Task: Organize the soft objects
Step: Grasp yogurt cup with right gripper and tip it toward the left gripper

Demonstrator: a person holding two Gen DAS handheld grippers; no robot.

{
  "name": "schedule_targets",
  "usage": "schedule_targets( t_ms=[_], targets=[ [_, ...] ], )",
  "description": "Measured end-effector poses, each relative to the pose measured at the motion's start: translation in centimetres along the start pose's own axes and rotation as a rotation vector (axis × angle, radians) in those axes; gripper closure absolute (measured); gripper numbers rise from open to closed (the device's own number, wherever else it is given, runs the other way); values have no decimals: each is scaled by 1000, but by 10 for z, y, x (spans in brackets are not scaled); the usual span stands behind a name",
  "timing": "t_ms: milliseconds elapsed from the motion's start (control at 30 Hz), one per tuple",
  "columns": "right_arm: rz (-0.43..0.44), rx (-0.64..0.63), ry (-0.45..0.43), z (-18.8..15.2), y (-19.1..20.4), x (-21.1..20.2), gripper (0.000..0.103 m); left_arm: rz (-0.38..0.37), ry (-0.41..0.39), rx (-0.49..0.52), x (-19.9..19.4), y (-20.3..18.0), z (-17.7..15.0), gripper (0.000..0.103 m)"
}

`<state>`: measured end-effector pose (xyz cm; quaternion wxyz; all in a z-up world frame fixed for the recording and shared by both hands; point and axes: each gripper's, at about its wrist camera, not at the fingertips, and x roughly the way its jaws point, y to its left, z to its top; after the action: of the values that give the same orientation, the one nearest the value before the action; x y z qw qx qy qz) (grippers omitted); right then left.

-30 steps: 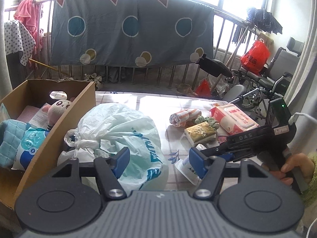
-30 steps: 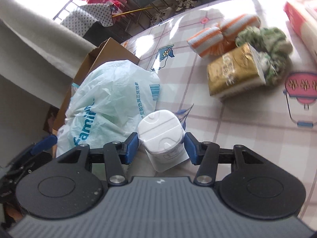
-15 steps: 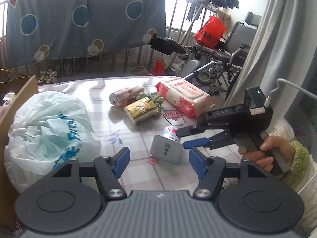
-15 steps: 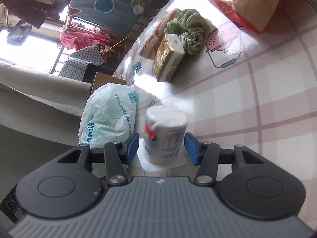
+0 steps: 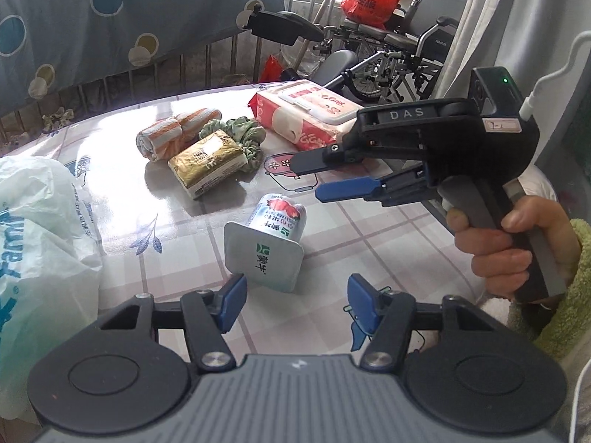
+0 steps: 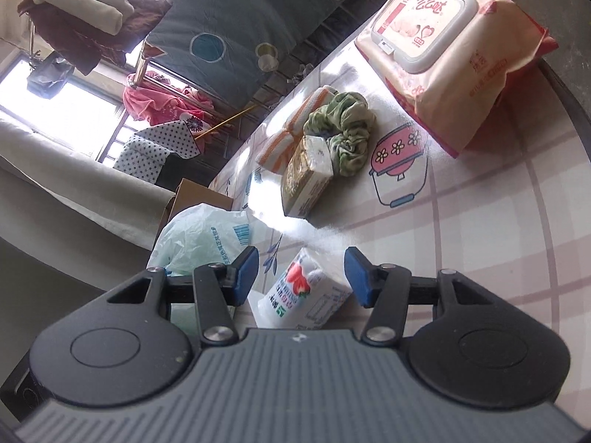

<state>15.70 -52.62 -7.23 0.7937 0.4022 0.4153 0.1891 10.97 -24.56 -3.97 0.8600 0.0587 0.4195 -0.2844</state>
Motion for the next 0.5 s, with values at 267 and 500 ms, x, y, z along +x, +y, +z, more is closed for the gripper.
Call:
schedule_targets(
  t_ms=[267, 500],
  targets=[
    [21, -20, 46, 5, -2, 29, 51, 37, 26, -11, 36, -2, 14, 55],
    [36, 14, 75, -5, -3, 38, 51, 67, 15, -59, 41, 5, 14, 56]
  ],
)
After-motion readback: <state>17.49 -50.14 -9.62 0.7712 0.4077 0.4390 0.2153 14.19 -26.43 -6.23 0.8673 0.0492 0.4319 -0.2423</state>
